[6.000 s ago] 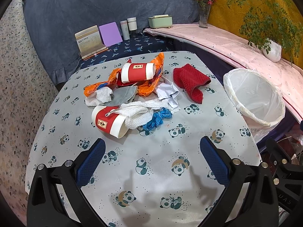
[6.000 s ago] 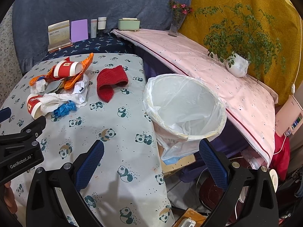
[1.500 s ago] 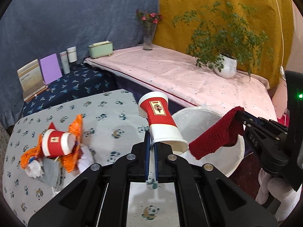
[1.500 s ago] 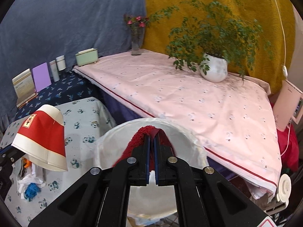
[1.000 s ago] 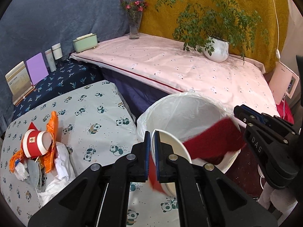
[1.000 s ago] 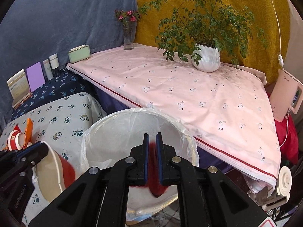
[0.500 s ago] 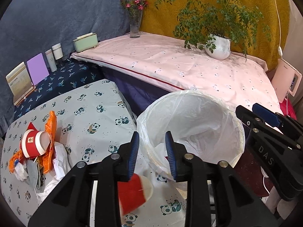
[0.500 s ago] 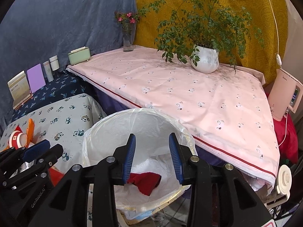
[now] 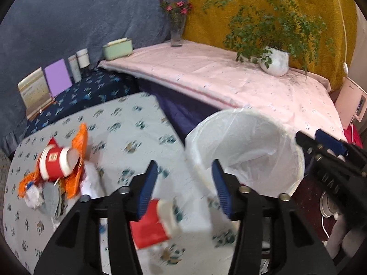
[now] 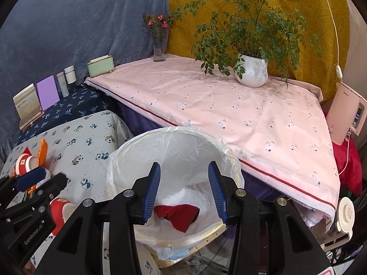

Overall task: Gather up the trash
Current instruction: 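Carry the red-white cup over the bin and open the left tool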

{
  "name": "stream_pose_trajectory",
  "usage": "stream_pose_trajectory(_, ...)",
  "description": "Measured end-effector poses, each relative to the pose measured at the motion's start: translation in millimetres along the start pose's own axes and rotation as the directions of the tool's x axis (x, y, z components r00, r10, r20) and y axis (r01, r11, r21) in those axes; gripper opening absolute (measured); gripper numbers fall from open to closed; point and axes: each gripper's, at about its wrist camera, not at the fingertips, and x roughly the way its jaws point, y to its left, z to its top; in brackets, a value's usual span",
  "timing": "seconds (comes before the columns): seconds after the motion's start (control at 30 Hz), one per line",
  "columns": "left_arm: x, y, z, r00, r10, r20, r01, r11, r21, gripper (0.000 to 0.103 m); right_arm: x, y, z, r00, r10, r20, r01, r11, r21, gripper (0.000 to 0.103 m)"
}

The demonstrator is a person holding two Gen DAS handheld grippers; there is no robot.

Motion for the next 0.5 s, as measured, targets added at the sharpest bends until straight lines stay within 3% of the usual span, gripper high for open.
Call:
stream_pose_trajectory(0.03, 0.3, 9.3, -9.4, 1.0, 0.017, -0.018, -0.017, 1.0, -0.013, 0.064, -0.8, 0.5, -2.4, 1.0, 0.002, -0.003, -0.002, 1.0, 0.0, 0.045)
stream_pose_trajectory(0.3, 12.0, 65.1, -63.2, 0.987, 0.053, -0.15, -0.064, 0.995, -0.071, 0.064, -9.1, 15.3, -23.9, 0.998, 0.045, -0.037, -0.046, 0.999, -0.017, 0.048)
stream_pose_trajectory(0.5, 22.8, 77.2, -77.6, 0.984, -0.038, -0.177, 0.019, 0.994, -0.107, 0.058, -11.0, 27.9, -32.2, 0.996, 0.073, -0.054, -0.074, 0.997, -0.03, 0.048)
